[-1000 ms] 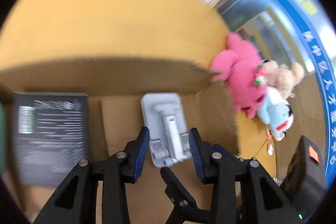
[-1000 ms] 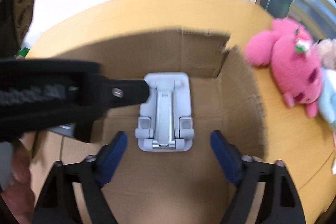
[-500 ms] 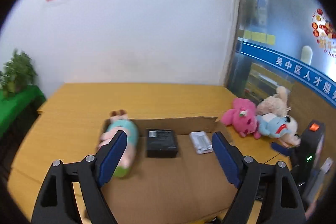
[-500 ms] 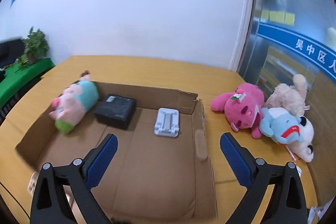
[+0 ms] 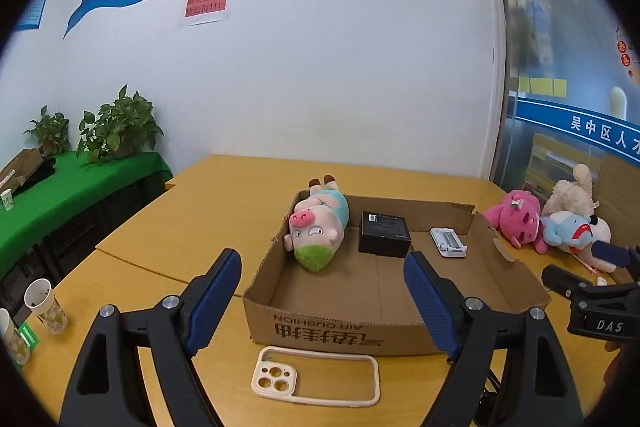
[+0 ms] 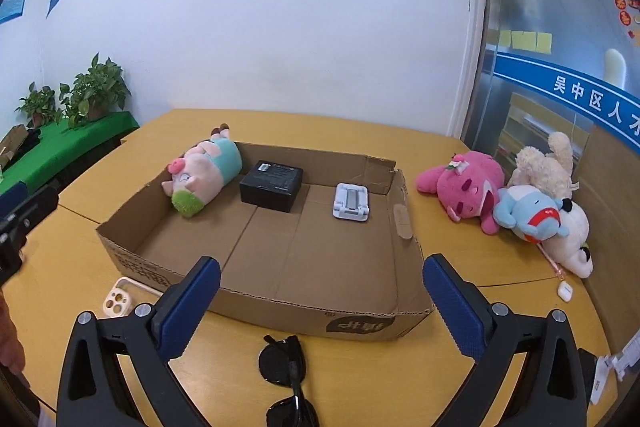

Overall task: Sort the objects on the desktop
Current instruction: 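Withdraw the open right gripper and move it over the black sunglasses, then close the right gripper on the black sunglasses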

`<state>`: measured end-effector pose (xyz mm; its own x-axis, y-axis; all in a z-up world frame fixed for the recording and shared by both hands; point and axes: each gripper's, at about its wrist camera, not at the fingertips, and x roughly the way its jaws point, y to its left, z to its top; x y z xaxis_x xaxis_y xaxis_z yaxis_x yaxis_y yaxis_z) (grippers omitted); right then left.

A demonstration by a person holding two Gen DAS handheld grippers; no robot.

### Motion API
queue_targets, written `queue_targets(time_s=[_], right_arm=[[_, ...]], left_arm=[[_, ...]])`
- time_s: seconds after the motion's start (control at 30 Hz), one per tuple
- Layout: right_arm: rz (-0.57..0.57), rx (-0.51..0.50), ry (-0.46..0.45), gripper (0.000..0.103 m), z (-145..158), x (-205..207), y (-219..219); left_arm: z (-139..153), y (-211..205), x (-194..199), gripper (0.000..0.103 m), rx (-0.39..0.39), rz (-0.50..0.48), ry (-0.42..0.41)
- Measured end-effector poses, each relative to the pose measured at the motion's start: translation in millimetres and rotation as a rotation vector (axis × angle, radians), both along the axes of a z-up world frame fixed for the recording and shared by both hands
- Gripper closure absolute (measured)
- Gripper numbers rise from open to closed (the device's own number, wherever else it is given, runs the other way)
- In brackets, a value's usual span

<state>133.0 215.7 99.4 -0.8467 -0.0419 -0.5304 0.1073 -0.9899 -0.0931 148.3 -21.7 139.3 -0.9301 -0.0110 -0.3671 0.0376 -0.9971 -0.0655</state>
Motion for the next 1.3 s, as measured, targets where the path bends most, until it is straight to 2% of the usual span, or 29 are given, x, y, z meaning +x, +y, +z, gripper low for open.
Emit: queue_targets(time_s=[0.13,0.23,0.33,0.37,0.43,0.5,0.67,0.73,0.87,0.9,0.97,1.03,1.13,1.2,1.3], right_arm=[[0.024,-0.01,0.017,0.0,6,12,-1],[0.048,-0.034,0.001,0.0,-1,18,5],[0.086,-0.067,-0.058,0.0,-28,24,21],[0.104,-0.064,-0.111,0.0,-42,24,25],[0.128,-0.015,-0.183,0.001,-65,25,25],[0.16,0.044,-0.238,0.001,-90,28,24],[0.21,0.07,-0.362,0.004,-141,28,22],[0.222,0.073,-0.401,0.011,-156,26,18],[0.219,0.099,-0.43,0.016,-173,23,12],[0.214,0.098,-0.443,0.027,-176,22,12],[0.216,0.054,-0.457,0.033,-179,21,15],[0.21,0.053,-0.446,0.049,-178,23,14],[0.198,0.112,-0.411,0.049,-176,31,6],[0.19,0.088,-0.419,0.049,-175,31,8],[0.168,0.049,-0.431,0.049,-175,31,14]], left_arm=[[-2,8,6,0.019,-0.028,-0.054,-0.008],[-9,15,6,0.019,-0.016,-0.129,-0.036],[-26,23,1,0.019,0.026,-0.2,-0.116],[-33,25,-3,0.019,0.053,-0.234,-0.15],[-51,31,-14,0.019,0.108,-0.289,-0.25],[-67,39,-20,0.019,0.134,-0.331,-0.308],[-101,62,-36,0.02,0.146,-0.416,-0.429],[-114,69,-45,0.021,0.17,-0.449,-0.494],[-138,78,-57,0.021,0.237,-0.494,-0.598],[-142,79,-59,0.021,0.253,-0.502,-0.615],[-150,81,-64,0.022,0.28,-0.511,-0.647],[-156,84,-68,0.022,0.297,-0.514,-0.671],[-162,91,-74,0.023,0.322,-0.543,-0.7],[-167,99,-78,0.029,0.331,-0.575,-0.725],[-174,109,-84,0.03,0.358,-0.616,-0.763]])
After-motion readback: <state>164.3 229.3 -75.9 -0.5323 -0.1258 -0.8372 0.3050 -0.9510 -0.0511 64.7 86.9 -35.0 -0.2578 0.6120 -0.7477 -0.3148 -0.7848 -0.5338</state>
